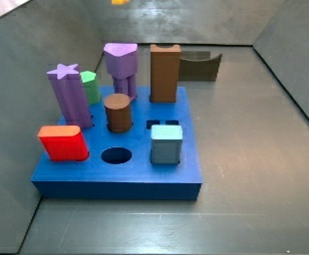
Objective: Pick up the double-square object. Move up. Move to above the board. Insert the double-square object.
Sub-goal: Move to above the board.
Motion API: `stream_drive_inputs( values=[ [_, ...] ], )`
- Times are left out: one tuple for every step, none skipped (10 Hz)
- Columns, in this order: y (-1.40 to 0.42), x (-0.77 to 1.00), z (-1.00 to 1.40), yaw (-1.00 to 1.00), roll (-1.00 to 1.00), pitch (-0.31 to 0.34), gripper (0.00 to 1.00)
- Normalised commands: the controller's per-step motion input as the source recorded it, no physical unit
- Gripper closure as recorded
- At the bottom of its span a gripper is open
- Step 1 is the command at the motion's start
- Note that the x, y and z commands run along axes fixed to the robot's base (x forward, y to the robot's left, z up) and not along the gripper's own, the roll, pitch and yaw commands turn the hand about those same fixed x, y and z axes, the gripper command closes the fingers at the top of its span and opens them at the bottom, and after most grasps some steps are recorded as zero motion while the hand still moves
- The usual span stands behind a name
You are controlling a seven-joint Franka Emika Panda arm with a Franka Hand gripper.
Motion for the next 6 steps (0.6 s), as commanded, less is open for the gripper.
stream_drive_inputs(
  values=[
    [-0.01,0.01,0.17,0.01,-0.02,0.071,1.0],
    [-1.0,0.35,0.05,0.76,0.57,0.404,1.0],
    [-1.0,0.35,0.05,0.69,0.56,0.399,1.0],
    [-1.0,0.38,0.05,0.5,0.47,0.378,1.0],
    [-1.0,0.39,0.06,0.31,0.29,0.328,1.0],
    [-1.0,0.39,0.06,0.15,0.16,0.218,1.0]
  ],
)
